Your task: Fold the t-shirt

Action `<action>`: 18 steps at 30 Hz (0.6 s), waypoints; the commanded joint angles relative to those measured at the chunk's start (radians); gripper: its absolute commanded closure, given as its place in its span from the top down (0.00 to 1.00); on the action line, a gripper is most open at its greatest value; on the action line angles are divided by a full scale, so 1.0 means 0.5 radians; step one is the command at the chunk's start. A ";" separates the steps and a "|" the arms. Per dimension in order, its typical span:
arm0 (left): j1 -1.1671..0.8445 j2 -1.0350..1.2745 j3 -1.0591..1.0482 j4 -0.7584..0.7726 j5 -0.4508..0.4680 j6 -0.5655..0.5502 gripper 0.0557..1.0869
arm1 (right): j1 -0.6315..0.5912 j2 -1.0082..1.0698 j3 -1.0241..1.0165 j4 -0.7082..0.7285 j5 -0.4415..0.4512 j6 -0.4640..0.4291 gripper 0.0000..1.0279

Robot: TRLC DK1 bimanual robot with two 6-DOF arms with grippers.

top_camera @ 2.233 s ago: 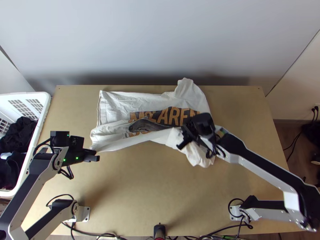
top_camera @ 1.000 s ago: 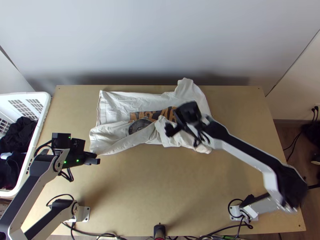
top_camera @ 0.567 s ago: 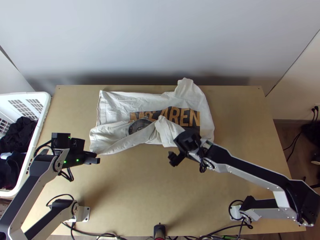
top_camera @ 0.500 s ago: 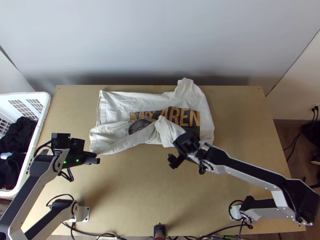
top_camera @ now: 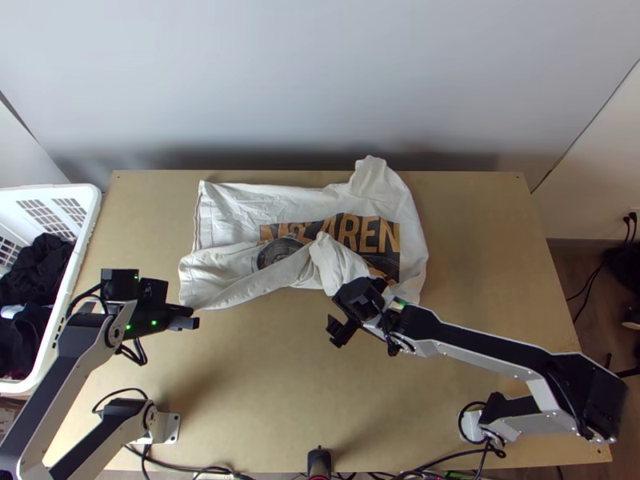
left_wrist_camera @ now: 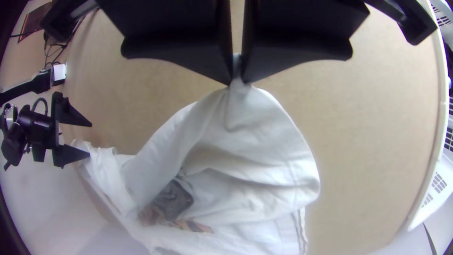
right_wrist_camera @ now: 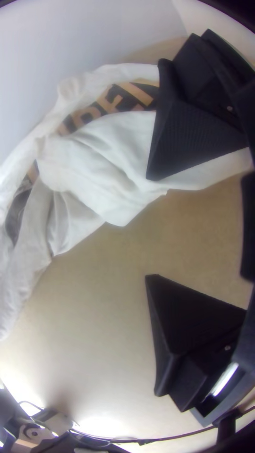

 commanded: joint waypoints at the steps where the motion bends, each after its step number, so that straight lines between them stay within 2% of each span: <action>1: 0.000 -0.013 -0.009 0.005 0.024 -0.007 0.03 | 0.018 -0.130 0.034 -0.086 0.119 -0.138 0.90; 5: -0.006 -0.013 -0.009 0.008 0.033 -0.007 0.03 | -0.012 -0.200 0.095 -0.086 0.125 -0.220 0.90; 18: -0.003 0.000 -0.021 0.030 0.058 -0.031 0.03 | 0.104 0.073 0.172 0.003 0.119 -0.199 0.90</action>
